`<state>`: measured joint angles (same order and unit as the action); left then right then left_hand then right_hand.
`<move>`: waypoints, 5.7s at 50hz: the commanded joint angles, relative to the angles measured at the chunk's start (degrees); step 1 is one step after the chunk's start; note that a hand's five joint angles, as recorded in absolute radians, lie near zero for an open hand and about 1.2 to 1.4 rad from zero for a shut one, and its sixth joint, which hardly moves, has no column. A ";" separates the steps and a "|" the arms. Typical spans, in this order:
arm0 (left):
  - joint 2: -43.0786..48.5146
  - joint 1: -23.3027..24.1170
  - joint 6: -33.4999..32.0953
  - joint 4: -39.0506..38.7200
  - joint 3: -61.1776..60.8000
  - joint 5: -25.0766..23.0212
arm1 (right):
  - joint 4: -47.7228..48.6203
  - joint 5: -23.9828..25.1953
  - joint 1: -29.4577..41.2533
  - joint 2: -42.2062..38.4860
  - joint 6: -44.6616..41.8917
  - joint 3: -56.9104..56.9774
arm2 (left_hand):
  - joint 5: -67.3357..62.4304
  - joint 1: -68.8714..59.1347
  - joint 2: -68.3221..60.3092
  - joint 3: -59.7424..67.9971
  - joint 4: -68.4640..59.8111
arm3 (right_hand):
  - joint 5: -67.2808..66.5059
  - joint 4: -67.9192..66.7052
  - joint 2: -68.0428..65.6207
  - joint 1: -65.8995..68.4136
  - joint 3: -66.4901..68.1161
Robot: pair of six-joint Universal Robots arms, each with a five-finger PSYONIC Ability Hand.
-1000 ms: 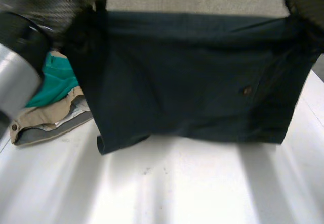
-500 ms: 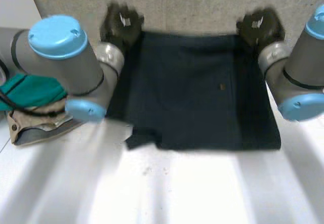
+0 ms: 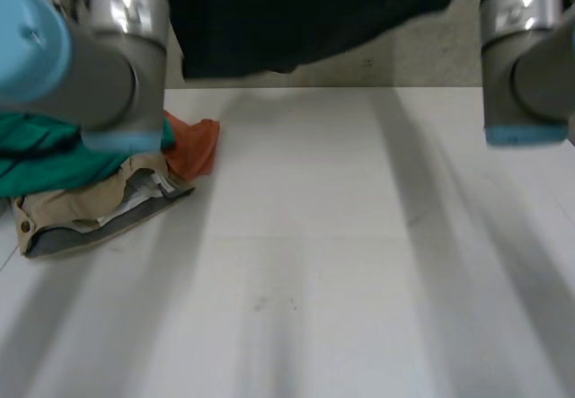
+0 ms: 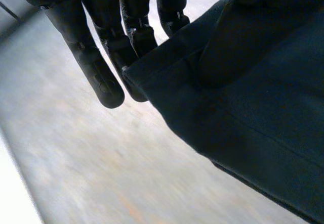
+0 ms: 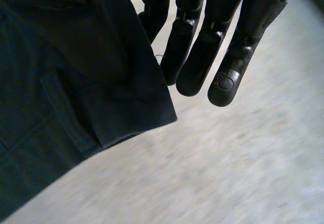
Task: Fold the laundry.
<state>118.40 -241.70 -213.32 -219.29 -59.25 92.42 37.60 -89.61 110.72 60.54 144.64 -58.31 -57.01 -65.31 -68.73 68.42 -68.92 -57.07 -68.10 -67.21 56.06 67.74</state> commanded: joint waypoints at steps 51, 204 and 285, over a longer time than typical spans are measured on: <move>-6.35 10.54 -11.32 38.25 -27.42 0.57 | -46.49 7.71 -5.69 16.29 -21.51 -37.41 | -12.99 -14.69 -11.27 11.58 -11.08 | -12.93 -11.90 -12.79 23.94 12.26; 27.94 13.62 21.37 42.89 11.44 3.21 | -48.23 16.59 -4.28 -15.10 21.32 -5.06 | 53.43 51.73 55.15 -54.85 55.34 | 57.07 58.10 57.21 -46.06 -57.74; -14.69 9.05 27.26 43.07 -19.85 -28.79 | -27.14 15.70 -5.25 -11.50 36.33 -20.53 | 55.11 53.41 56.83 -56.53 57.02 | -12.93 -11.90 -12.79 23.94 12.26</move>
<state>103.44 -232.55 -186.17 -176.23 -78.87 63.63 10.27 -72.52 105.69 50.68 182.33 -83.48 -2.72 -10.89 -11.67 11.99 -11.70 -48.88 -67.18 -63.02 51.42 60.03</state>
